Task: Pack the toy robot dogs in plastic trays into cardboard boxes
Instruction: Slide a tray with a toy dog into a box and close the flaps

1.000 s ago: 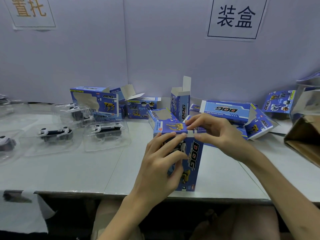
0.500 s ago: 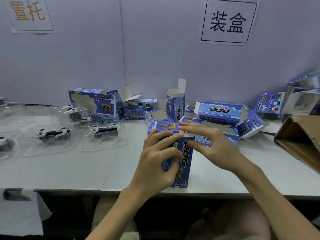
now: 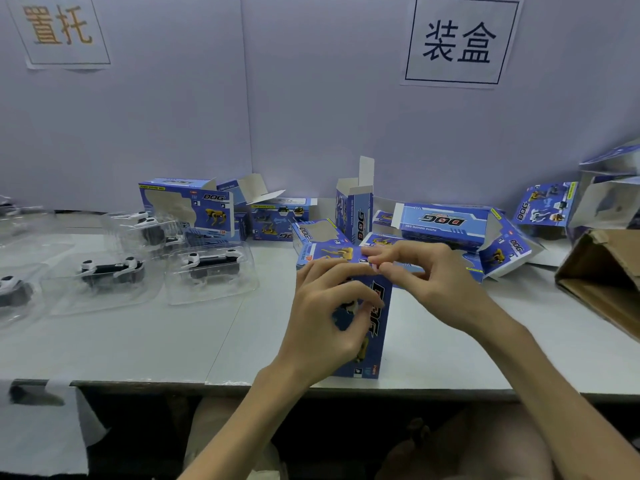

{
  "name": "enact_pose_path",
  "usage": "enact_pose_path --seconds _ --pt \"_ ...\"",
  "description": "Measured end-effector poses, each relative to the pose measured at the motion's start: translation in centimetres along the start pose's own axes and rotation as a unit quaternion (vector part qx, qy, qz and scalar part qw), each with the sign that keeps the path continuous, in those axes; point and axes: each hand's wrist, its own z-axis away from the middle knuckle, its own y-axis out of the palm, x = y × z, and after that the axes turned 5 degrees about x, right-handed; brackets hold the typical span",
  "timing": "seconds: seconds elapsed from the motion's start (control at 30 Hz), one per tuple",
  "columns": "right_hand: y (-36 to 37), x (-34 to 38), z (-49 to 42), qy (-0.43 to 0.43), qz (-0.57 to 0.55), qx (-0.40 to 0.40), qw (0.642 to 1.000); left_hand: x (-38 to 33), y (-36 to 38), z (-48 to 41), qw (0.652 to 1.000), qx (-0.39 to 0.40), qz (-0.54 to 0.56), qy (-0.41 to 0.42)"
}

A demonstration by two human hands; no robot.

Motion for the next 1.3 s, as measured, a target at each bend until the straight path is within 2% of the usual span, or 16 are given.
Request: enact_pose_path --seconds 0.1,0.2,0.43,0.53,0.67,0.8,0.87,0.97,1.03,1.1,1.13,1.2,1.23,1.3 --pt "0.5 -0.7 0.8 -0.002 -0.002 -0.001 1.0 1.2 -0.3 -0.3 0.998 -0.051 -0.027 0.018" --pt "1.1 -1.2 1.0 -0.001 -0.001 -0.027 1.0 2.9 -1.8 -0.9 0.995 -0.089 -0.05 -0.019" --pt "2.8 -1.7 1.3 -0.011 -0.062 -0.069 0.996 5.6 -3.9 -0.1 0.992 -0.03 0.091 -0.083" --pt "4.1 -1.7 1.4 -0.023 -0.038 -0.089 0.995 5.7 -3.6 -0.2 0.991 -0.044 0.091 -0.084" --pt "5.3 -1.7 1.0 -0.037 -0.05 -0.154 0.986 5.5 -3.2 -0.3 0.993 -0.05 0.067 -0.078" --pt "5.8 -1.6 0.8 -0.042 -0.06 -0.175 0.982 5.7 -2.5 0.0 0.987 -0.058 0.114 -0.102" --pt "6.1 -1.7 0.9 -0.041 -0.075 -0.179 0.98 6.3 -2.2 0.6 0.971 -0.021 0.177 -0.161" --pt "6.5 -2.0 1.1 -0.042 -0.086 -0.189 0.977 8.0 -1.9 1.8 0.906 0.151 0.253 -0.303" --pt "6.8 -1.8 1.2 -0.03 -0.095 -0.188 0.977 8.9 -1.6 2.7 0.879 0.226 0.257 -0.331" --pt "6.8 -1.4 1.3 -0.012 -0.159 -0.19 0.969 9.4 -1.4 3.4 0.892 0.201 0.247 -0.321" --pt "6.6 -1.1 1.3 -0.001 -0.238 -0.202 0.95 9.4 -1.1 3.7 0.904 0.169 0.241 -0.309" --pt "5.6 -1.2 1.7 0.043 -0.421 -0.233 0.876 9.0 -0.5 4.2 0.934 0.087 0.22 -0.267" --pt "4.9 -1.4 2.0 0.082 -0.469 -0.242 0.846 8.9 -0.2 4.3 0.952 0.042 0.198 -0.23" --pt "3.8 -2.2 3.0 0.183 -0.47 -0.214 0.836 8.6 0.1 4.4 0.988 -0.02 0.094 -0.122"
